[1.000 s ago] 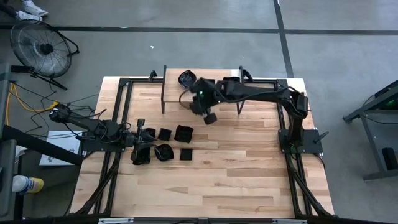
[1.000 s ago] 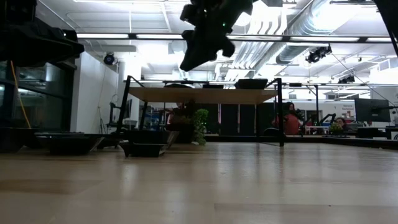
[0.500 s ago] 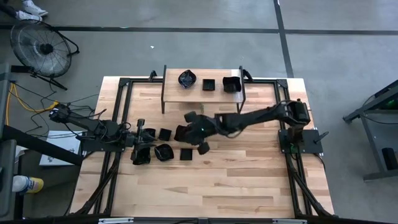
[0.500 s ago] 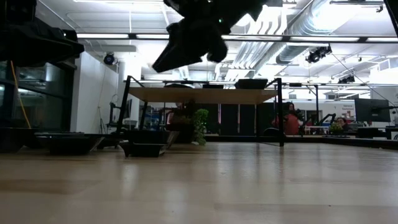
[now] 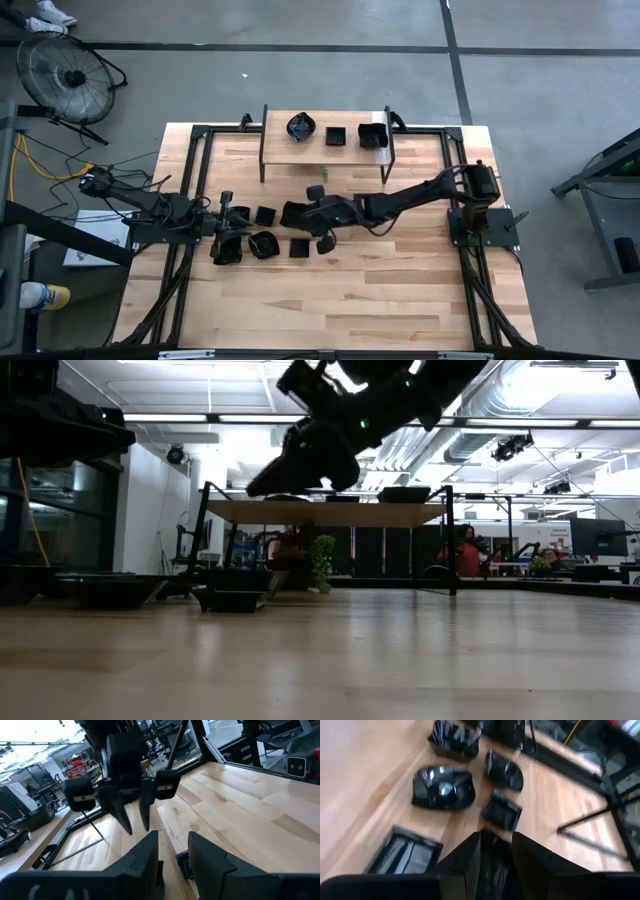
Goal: Pick & Place Mini shaped plates
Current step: Stack the distorted square plate on top of the other distorted square plate on the shelf
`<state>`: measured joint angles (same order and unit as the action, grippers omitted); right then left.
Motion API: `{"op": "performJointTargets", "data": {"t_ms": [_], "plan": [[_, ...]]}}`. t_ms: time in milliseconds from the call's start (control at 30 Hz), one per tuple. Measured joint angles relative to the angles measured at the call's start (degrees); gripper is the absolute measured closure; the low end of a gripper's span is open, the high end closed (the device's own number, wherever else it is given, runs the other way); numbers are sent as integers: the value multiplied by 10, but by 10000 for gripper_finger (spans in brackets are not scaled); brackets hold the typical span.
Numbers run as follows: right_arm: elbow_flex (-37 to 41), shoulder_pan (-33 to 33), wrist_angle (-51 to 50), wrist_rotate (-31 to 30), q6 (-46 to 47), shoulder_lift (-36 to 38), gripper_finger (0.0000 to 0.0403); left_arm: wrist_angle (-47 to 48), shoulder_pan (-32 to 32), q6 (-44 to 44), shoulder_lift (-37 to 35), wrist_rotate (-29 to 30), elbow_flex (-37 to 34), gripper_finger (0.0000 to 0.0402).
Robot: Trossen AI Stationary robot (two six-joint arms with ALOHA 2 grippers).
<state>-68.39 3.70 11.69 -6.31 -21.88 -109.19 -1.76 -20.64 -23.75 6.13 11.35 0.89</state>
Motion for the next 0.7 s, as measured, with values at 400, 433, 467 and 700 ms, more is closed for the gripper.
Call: {"op": "performJointTargets", "data": {"t_ms": [400,433,467,700], "plan": [[0,-23,18,16,-5,0,295,0,0,0,0,0,0,299],[0,-26,14,24,-4,0,295,0,0,0,0,0,0,299],[0,-29,11,33,-1,0,295,0,0,0,0,0,0,299],[0,-41,-105,102,4,0,295,0,0,0,0,0,0,299]]}}
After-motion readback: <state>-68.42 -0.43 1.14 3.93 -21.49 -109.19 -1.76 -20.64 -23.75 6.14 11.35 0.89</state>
